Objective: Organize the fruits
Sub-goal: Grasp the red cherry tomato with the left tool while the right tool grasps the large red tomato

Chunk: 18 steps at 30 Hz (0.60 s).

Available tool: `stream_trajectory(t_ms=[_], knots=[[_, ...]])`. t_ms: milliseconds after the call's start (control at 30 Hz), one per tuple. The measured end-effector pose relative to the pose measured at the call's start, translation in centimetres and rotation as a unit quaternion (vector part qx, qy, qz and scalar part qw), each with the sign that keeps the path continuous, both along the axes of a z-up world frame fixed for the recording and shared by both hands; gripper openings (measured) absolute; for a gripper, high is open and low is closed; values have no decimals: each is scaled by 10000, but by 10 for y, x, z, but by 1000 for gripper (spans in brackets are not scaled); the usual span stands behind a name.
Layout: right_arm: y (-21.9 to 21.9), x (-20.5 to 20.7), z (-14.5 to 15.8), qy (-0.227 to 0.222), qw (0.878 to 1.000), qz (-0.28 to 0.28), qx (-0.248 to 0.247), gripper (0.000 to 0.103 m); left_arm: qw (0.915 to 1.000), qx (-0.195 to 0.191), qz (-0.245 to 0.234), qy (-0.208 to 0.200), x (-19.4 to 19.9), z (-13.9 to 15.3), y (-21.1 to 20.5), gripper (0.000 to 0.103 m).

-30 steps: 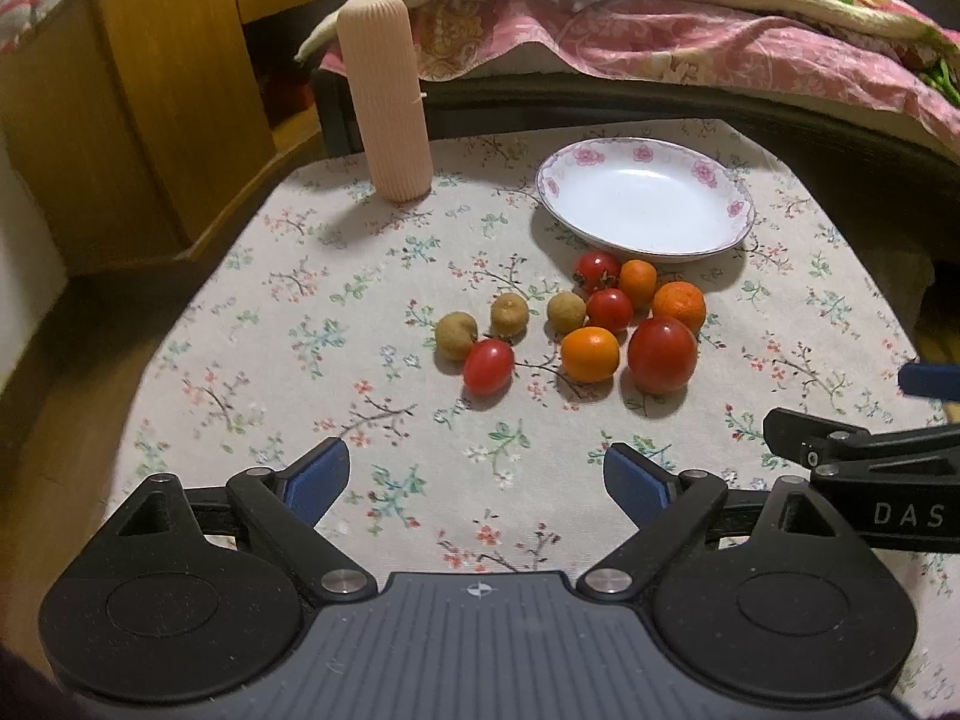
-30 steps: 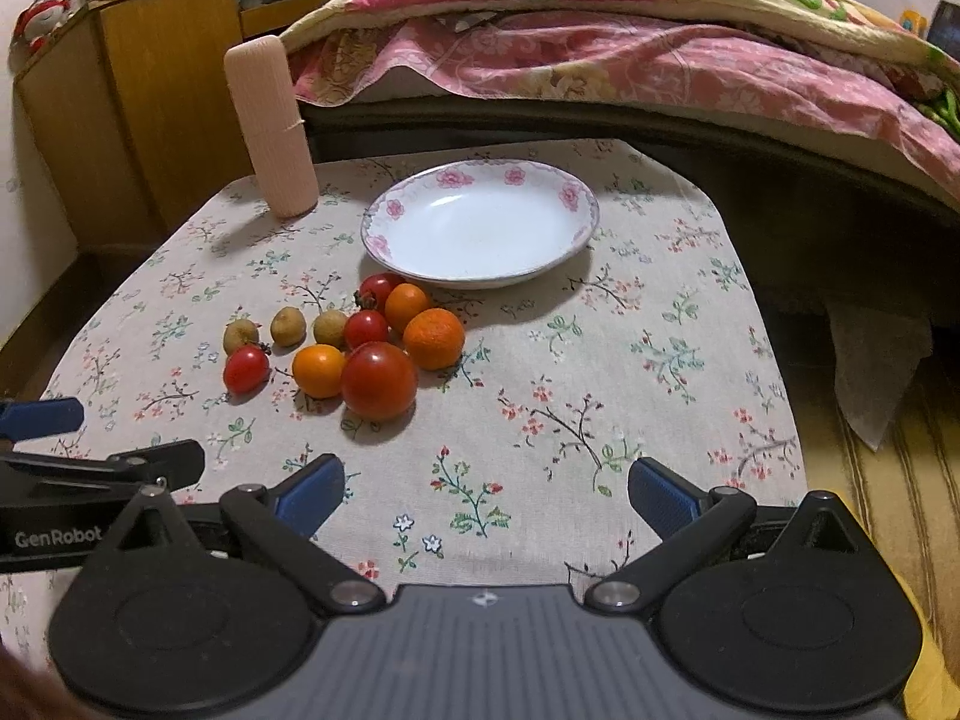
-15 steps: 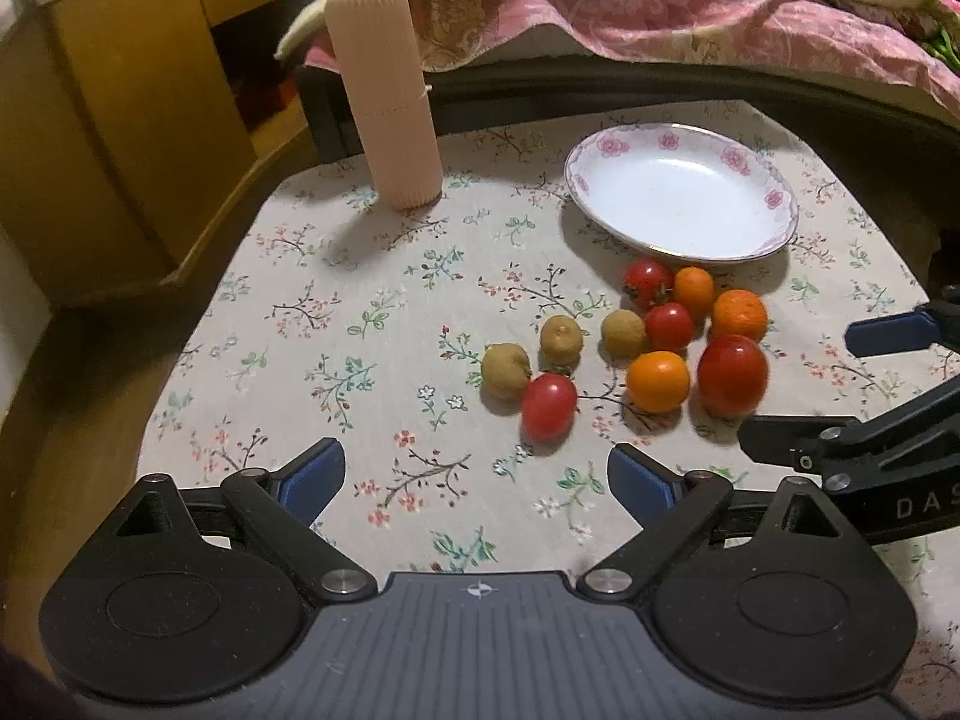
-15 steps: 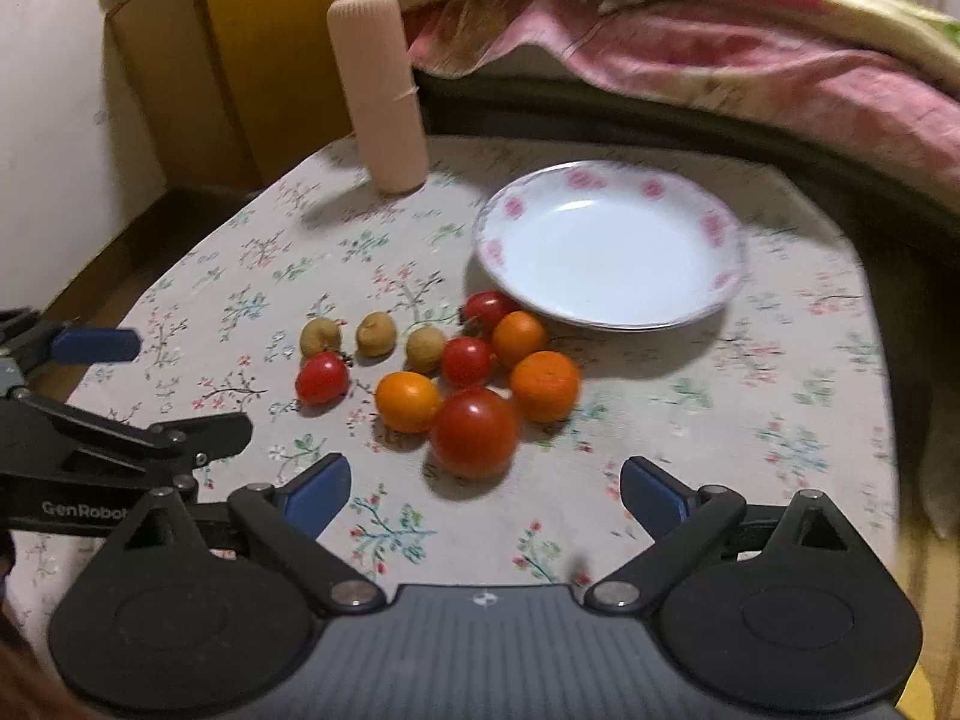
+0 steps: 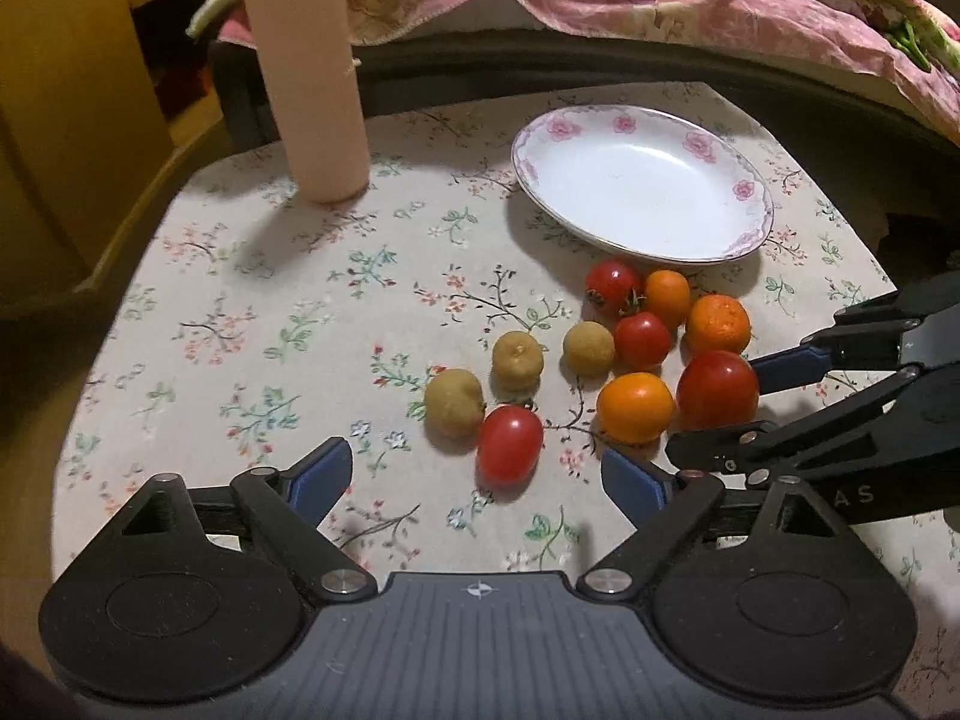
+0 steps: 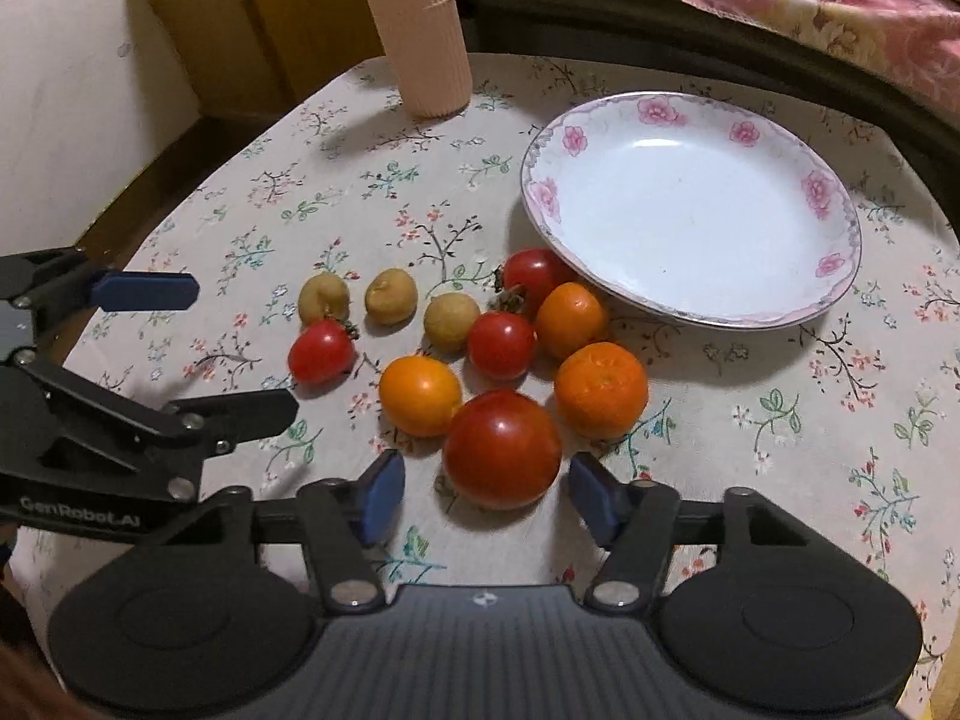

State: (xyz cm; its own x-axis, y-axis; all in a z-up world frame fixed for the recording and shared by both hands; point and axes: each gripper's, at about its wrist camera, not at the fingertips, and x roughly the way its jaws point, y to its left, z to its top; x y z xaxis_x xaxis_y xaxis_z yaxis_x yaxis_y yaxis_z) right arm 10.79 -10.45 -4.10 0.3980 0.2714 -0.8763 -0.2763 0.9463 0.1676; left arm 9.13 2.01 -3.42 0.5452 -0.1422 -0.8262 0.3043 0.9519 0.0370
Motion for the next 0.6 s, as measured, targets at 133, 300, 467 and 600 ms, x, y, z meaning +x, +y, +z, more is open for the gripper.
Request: stream_trajectory(t_ms=[133,300,467,600], knots=[[-4,4,-1,-32,10000,4,49,48,9997,-88,-69,210,9,-10,-3,82],[-11,9,-2,7,9997,-23,252,43,9988,-178,-187,421,16,-18,-10,62],[-14,5,-1,133,9991,2,412,42,9986,-171,-303,389,20,-19,-15,59],[-18,1,1,104,9990,25,441,42,9983,-114,-406,391,15,-19,-18,54]])
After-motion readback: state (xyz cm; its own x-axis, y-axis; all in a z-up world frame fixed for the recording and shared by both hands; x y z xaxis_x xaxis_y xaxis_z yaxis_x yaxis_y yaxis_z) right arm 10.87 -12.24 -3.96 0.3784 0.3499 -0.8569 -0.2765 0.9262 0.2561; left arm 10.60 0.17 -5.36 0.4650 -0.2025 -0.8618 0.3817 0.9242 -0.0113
